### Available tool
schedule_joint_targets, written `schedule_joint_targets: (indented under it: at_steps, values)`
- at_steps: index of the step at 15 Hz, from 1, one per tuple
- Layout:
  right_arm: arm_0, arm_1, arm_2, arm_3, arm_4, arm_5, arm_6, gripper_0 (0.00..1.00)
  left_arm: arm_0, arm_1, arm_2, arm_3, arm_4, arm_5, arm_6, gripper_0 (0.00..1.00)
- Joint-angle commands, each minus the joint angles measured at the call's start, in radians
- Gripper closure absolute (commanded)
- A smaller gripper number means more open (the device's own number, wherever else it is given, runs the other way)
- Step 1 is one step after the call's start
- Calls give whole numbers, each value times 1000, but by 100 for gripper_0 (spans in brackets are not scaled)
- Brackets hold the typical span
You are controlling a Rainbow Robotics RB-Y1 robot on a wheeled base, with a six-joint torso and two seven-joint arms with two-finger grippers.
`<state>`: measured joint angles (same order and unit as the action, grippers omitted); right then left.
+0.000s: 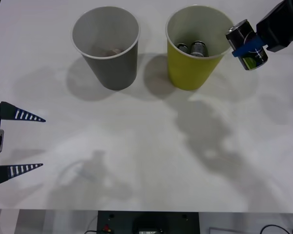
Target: Put the can into the green bin and the plastic bottle into the gray bin
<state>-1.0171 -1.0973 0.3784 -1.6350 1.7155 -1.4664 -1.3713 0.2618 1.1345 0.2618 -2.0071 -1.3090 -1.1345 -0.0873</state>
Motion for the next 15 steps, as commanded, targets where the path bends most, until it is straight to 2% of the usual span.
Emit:
schedule_joint_targets:
  at_steps: [1,3,7,10,12,13,15]
  values:
    - [-210,83,155,219,22,-2,0,100,0,0,0,0,0,0,0,0]
    - [-307,145,214,351,45,-2,0,100,0,0,0,0,0,0,0,0]
    - [-385,269,221,506,179,0,0,100,0,0,0,0,0,0,0,0]
    - [-402,313,220,555,231,14,1,100,0,0,0,0,0,0,0,0]
    - [-403,318,220,558,246,17,12,100,0,0,0,0,0,0,0,0]
    - [-403,318,220,558,246,18,18,93,0,0,0,0,0,0,0,0]
    - [-403,318,220,558,246,28,67,41,0,0,0,0,0,0,0,0]
